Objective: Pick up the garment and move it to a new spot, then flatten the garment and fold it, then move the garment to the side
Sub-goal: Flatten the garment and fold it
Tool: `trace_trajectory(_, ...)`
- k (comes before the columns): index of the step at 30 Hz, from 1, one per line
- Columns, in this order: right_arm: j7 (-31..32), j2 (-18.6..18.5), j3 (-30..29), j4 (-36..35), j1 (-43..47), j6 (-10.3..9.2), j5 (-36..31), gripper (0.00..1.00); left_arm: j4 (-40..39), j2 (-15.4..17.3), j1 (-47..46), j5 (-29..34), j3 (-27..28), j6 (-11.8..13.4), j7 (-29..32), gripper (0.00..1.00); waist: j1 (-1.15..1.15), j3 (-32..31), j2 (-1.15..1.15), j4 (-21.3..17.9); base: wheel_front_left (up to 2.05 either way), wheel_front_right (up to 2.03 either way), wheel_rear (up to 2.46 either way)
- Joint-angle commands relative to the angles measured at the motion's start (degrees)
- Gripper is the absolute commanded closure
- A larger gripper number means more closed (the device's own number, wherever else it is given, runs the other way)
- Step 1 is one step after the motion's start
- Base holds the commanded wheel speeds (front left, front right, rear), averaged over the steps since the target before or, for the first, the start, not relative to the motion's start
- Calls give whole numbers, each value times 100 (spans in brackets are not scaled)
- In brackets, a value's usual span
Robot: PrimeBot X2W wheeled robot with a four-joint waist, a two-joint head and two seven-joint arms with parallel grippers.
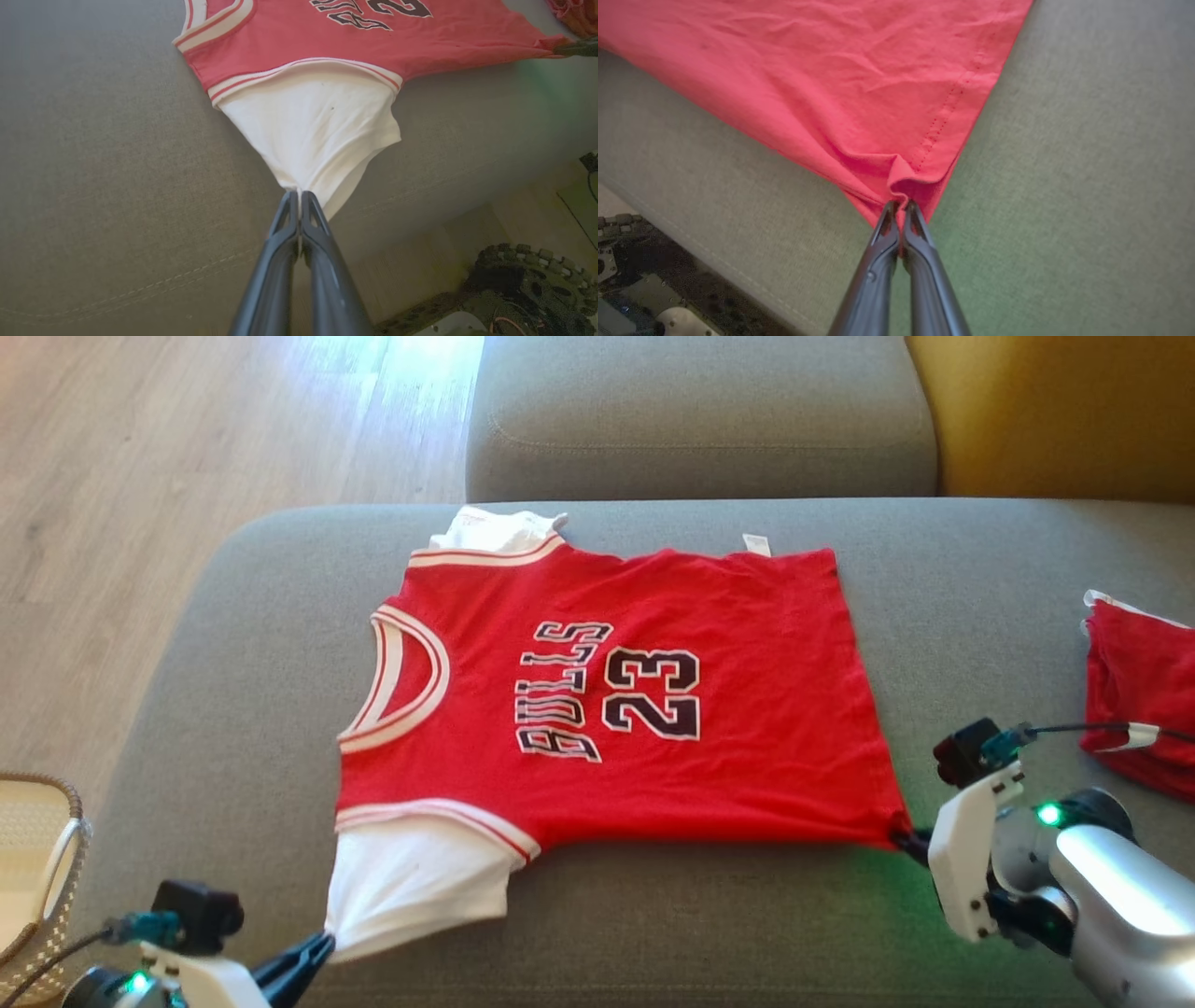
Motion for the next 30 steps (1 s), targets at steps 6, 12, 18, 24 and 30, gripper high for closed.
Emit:
trace_trajectory(6,695,-577,136,-637,250,-2,437,100,-361,470,-11,-217,210,-3,209,100,0,-94,0,-5,0,0,0)
trace_trajectory(12,1262,-928,39,-1093,520,-2,679,100,-640,666,217,-475,152,-8,510,100,0,-171,0,-2,0,0,0)
trace_trajectory(18,1606,-1156,-186,-1598,798,-2,790,100,-920,889,355,-636,127,-18,641,100,0,-187,0,-21,0,0,0)
trace_trajectory(24,1568,-1138,-473,-1852,853,-2,518,100,-1034,878,213,-626,209,6,571,100,0,-76,0,-53,0,0,0)
trace_trajectory(30,1544,-993,-764,-1978,743,-2,242,100,-1051,832,-119,-560,329,8,459,100,0,101,0,-88,0,0,0)
